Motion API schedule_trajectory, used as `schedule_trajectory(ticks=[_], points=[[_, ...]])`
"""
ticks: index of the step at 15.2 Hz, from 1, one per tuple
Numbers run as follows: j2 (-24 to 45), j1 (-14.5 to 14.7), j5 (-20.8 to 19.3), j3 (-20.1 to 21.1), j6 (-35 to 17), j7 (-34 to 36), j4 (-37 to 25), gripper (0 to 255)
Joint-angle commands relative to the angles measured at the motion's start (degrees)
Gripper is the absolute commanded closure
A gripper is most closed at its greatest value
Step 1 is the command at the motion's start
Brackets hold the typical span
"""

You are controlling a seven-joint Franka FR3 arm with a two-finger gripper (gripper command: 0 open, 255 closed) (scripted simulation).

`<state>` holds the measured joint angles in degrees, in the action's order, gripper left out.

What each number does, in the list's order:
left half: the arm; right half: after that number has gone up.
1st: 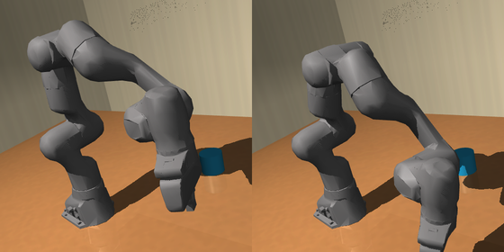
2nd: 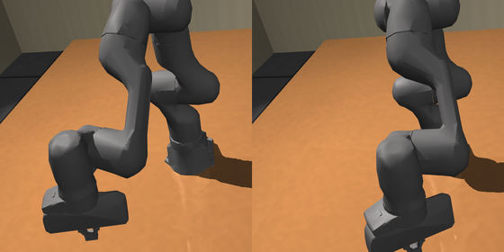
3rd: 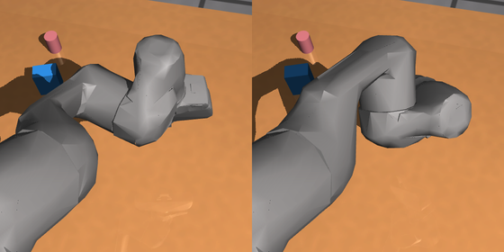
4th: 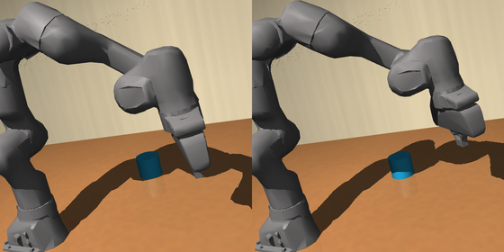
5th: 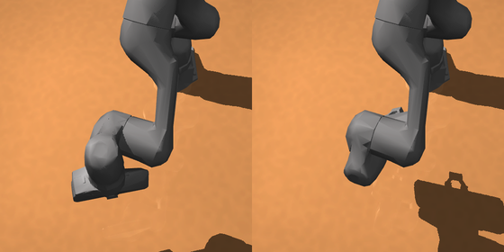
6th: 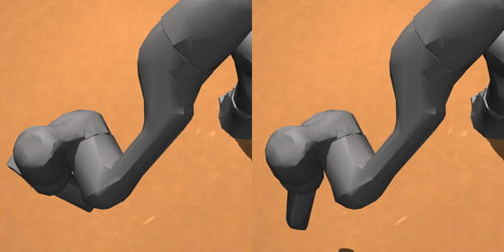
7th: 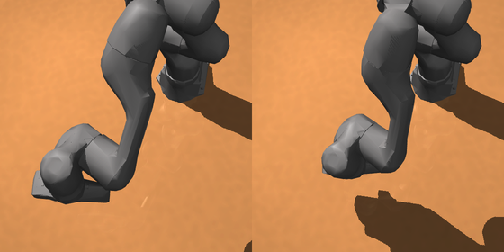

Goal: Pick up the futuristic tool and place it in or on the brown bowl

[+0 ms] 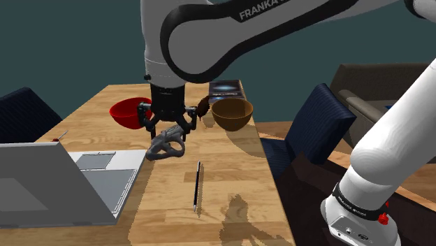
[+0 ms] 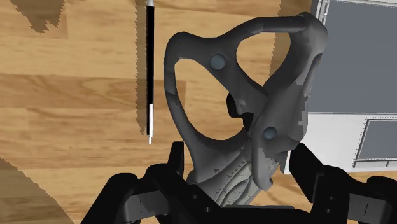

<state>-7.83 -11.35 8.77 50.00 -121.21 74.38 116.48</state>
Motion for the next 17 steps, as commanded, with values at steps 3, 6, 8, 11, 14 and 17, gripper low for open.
schedule_trajectory(ticks=[3, 6, 8, 11, 14, 17], points=[[-0.9, 0.03, 0.58, -0.47, 2.67, -0.33, -2.0, 255], [-4.41, -0.67, 3.86, -4.46, 3.06, -6.47, 0.93, 255], [-6.18, -1.16, 5.34, -7.01, 3.38, -10.2, 2.56, 255], [-8.12, -2.0, 6.76, -10.65, 3.91, -15.38, 4.55, 255], [-9.31, -3.02, 7.44, -14.07, 4.43, -20.17, 5.98, 255], [-9.85, -4.26, 7.58, -17.25, 4.94, -24.66, 6.85, 255]])
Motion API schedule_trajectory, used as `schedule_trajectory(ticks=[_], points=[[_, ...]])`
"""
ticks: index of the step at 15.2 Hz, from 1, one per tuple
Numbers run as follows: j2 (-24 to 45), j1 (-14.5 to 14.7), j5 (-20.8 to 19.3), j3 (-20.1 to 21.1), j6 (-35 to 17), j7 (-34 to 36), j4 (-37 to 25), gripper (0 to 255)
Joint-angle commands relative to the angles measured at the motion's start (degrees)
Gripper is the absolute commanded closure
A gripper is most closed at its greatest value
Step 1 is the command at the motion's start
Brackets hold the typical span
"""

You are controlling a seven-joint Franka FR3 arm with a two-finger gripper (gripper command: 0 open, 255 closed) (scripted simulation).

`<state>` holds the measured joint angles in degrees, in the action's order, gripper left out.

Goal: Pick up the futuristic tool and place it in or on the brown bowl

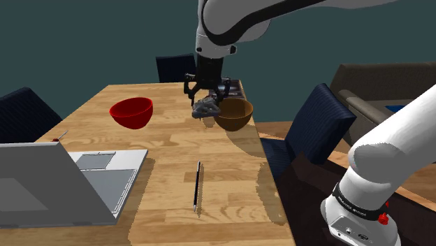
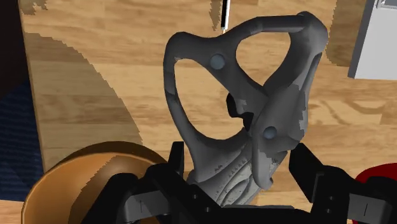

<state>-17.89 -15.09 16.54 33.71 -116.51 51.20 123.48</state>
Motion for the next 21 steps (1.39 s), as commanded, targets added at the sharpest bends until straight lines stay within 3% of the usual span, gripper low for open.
schedule_trajectory(ticks=[1, 11, 21], points=[[0.17, -0.96, -0.24, -1.99, 0.41, -2.91, 0.01, 255], [3.18, -6.36, -2.3, -10.99, 2.12, -16.07, -1.87, 255], [4.93, -6.1, -1.95, -10.18, -5.66, -16.82, 4.24, 255]])
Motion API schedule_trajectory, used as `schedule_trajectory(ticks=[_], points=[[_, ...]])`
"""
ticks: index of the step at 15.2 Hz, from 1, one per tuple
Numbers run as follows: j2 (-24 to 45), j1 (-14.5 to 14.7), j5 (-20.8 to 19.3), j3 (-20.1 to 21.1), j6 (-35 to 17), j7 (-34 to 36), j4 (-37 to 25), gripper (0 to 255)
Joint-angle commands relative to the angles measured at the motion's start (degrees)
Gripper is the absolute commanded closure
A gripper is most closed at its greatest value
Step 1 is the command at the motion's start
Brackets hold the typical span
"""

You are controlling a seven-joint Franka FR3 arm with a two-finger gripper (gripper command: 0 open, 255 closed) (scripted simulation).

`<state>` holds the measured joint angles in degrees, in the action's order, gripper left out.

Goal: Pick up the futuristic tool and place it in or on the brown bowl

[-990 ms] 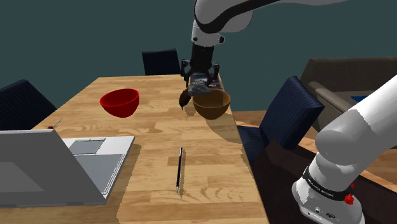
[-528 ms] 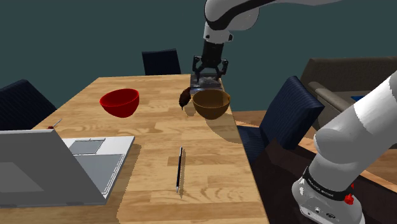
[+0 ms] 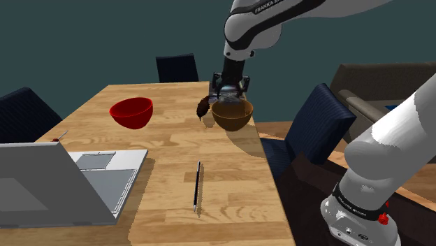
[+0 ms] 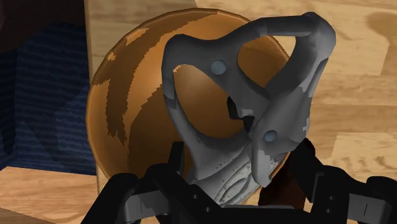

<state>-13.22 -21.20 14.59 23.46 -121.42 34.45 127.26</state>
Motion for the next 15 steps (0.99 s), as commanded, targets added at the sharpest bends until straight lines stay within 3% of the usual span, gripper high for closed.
schedule_trajectory(ticks=[1, 4, 12, 13, 15], points=[[0.51, 0.03, 0.02, 0.16, -1.54, -0.13, 1.01, 255], [1.38, 0.09, 0.04, 0.43, -3.99, -0.3, 2.63, 255], [1.38, 0.09, 0.04, 0.43, -3.99, -0.3, 2.63, 255], [1.38, 0.09, 0.04, 0.43, -3.99, -0.3, 2.63, 0], [1.37, 0.09, 0.04, 0.43, -4.0, -0.3, 2.64, 0]])
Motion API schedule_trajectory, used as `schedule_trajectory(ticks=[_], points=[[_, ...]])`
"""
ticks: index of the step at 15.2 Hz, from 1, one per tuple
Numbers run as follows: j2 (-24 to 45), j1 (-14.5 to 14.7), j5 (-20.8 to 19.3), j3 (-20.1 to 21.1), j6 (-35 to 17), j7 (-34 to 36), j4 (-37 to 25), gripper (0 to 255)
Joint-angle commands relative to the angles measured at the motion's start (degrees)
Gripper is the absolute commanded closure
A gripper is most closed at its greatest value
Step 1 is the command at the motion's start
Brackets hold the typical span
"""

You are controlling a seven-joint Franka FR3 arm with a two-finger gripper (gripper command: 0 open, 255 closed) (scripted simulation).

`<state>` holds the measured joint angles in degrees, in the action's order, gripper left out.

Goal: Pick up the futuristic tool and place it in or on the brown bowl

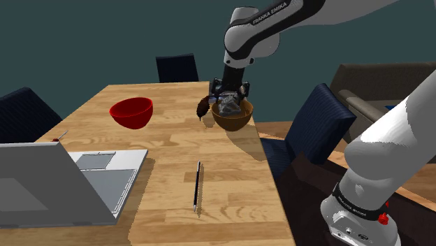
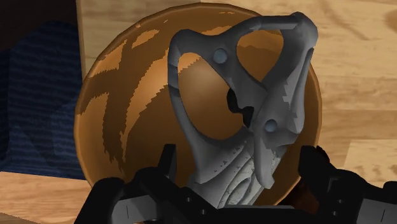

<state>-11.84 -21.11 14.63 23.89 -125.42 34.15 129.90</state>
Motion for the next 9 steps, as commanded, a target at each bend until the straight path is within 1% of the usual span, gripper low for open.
schedule_trajectory(ticks=[1, 3, 7, 9], points=[[0.0, 0.0, 0.0, 0.0, 0.0, 0.0, 0.0, 0], [0.0, 0.0, 0.0, 0.0, 0.0, 0.0, 0.0, 0], [-3.33, -0.38, 0.23, -1.43, 7.53, -0.44, -4.17, 0], [-3.34, -0.37, 0.23, -1.44, 7.53, -0.44, -4.16, 0]])
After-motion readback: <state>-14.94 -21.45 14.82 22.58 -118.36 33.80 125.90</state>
